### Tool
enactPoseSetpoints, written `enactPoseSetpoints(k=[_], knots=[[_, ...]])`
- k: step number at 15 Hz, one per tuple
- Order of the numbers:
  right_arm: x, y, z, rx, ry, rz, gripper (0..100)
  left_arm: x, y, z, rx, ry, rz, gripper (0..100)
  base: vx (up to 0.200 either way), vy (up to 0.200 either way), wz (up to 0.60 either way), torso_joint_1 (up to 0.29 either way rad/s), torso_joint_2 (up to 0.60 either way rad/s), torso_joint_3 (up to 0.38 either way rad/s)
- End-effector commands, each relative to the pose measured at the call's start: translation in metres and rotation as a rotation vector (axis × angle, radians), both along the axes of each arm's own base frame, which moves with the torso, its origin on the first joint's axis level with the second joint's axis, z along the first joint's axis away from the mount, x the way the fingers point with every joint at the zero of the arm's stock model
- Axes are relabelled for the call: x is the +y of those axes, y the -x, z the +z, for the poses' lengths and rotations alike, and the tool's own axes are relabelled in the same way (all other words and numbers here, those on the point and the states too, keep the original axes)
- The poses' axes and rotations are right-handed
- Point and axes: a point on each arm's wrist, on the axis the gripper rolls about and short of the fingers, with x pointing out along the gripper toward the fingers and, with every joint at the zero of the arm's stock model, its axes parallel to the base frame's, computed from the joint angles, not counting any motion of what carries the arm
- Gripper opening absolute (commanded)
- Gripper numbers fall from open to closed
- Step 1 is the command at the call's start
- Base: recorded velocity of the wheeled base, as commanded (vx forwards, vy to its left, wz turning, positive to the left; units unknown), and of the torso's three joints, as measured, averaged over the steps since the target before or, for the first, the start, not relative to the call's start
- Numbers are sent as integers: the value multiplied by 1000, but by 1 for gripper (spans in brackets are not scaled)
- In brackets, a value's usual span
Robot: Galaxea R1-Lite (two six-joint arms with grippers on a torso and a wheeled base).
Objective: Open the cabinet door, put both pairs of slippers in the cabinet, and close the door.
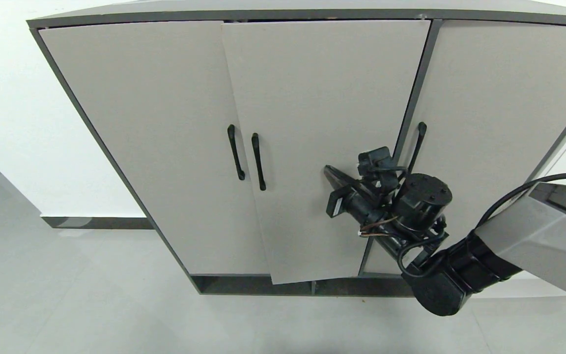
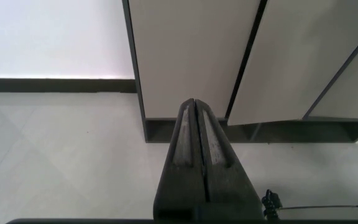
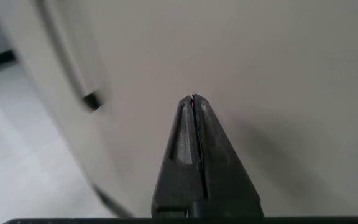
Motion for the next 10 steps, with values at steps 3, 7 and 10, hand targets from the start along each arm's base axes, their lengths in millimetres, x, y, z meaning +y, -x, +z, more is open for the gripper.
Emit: enactPoseSetpoints(k=[3, 7, 10], knots=[[0, -10, -4, 16, 9, -24, 0, 0, 0, 0, 1, 0, 1, 0, 0, 0, 0, 0, 0, 0], [-14, -24, -12, 33, 21, -75, 0, 0, 0, 0, 1, 0, 1, 0, 0, 0, 0, 0, 0, 0], [-23, -37, -23, 49, 30, -108, 0, 0, 0, 0, 1, 0, 1, 0, 0, 0, 0, 0, 0, 0]])
